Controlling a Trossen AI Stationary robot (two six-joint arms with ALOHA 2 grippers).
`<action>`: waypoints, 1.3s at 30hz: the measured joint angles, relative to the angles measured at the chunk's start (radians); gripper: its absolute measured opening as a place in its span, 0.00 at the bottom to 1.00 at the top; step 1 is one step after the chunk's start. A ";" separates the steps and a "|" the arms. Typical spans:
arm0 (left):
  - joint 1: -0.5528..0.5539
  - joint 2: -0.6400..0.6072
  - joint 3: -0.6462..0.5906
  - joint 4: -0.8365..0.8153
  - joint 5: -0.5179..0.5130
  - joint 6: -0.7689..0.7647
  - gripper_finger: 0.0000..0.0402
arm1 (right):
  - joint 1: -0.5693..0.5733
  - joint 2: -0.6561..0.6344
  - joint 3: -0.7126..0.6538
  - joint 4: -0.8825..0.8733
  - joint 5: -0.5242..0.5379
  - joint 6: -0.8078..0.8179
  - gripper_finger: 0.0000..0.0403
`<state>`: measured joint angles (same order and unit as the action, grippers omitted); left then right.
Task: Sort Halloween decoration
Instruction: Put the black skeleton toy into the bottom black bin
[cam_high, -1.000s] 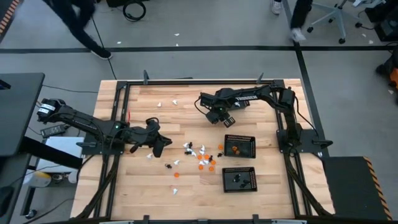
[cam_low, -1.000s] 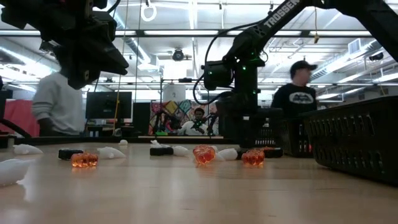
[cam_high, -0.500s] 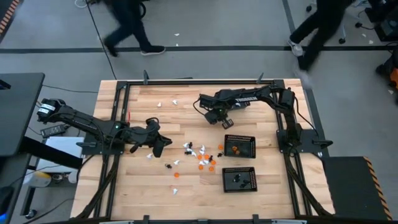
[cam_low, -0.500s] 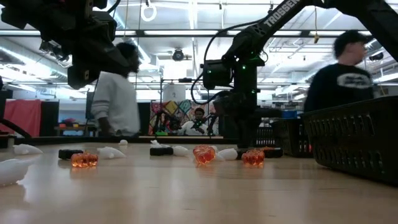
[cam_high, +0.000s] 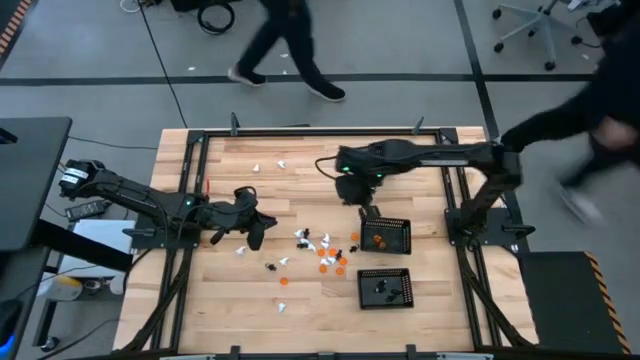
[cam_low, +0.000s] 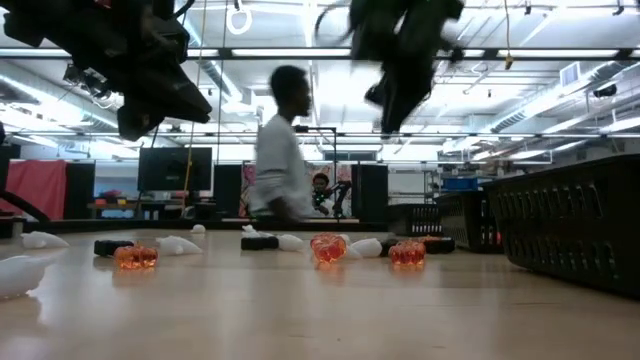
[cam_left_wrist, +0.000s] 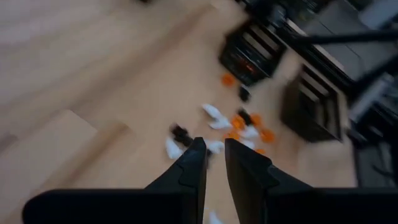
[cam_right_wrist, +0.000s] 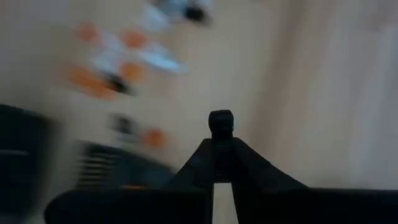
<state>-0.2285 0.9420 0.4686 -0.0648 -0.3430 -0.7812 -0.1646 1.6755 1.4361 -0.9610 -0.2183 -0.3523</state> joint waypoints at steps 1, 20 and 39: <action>0.011 0.001 0.000 0.001 -0.018 0.006 0.17 | 0.014 -0.035 -0.008 0.001 -0.061 0.049 0.09; 0.251 0.001 0.000 0.001 0.060 0.099 0.17 | 0.495 -0.205 -0.407 0.235 -0.299 0.758 0.10; 0.324 0.001 0.000 0.001 0.120 0.198 0.17 | 0.632 -0.193 -0.622 0.482 -0.122 1.275 0.11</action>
<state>0.0956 0.9428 0.4690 -0.0639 -0.2230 -0.5831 0.4673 1.4825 0.8139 -0.4792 -0.3399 0.9223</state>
